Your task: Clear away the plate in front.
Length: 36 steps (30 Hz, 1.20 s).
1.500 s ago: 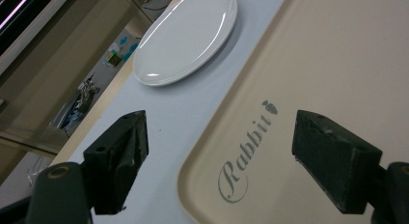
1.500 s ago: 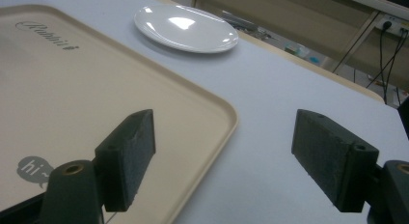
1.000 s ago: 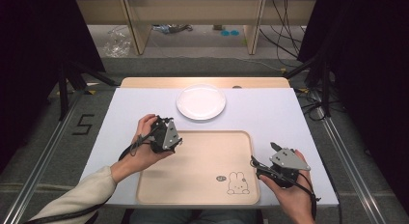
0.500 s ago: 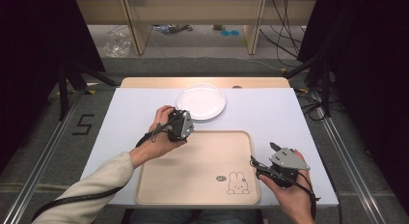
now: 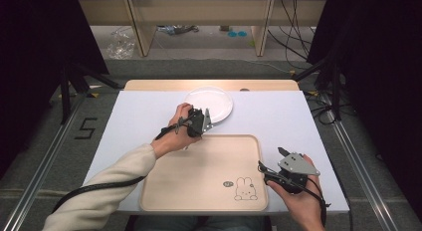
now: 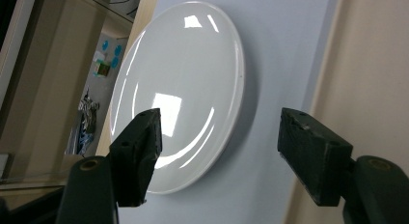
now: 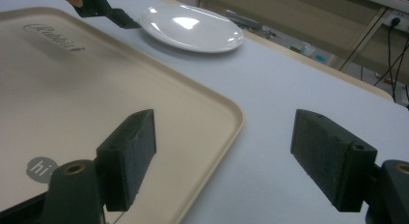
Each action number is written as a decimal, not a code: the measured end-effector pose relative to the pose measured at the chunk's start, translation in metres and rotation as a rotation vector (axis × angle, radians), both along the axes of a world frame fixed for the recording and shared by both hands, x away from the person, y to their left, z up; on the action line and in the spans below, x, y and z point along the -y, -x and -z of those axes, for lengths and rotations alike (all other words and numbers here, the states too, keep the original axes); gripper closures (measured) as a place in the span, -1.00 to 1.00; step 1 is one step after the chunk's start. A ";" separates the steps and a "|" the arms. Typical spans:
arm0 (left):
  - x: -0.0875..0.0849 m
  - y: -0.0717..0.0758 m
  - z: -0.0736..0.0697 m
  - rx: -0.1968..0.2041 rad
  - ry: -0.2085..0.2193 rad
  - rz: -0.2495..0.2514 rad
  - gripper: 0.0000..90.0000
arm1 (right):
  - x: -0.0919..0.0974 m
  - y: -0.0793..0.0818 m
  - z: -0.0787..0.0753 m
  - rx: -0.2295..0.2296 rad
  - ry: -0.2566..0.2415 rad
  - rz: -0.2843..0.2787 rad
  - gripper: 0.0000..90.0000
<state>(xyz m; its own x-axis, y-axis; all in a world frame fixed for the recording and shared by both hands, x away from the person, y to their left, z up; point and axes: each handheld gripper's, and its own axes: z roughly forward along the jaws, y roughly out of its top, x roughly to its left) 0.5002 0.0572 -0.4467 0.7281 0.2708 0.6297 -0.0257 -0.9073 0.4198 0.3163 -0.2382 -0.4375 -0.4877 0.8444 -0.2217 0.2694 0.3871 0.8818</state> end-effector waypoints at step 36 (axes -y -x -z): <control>0.020 -0.037 0.038 -0.028 -0.214 0.044 0.58 | -0.001 0.000 0.001 -0.018 -0.006 -0.017 -0.41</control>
<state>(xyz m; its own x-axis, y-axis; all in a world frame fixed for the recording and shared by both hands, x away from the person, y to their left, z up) 0.5370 0.0376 -0.4846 0.7541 0.1004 0.6490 -0.0585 -0.9740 0.2186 0.3161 -0.2376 -0.4380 -0.5056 0.8374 -0.2076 0.2789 0.3863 0.8792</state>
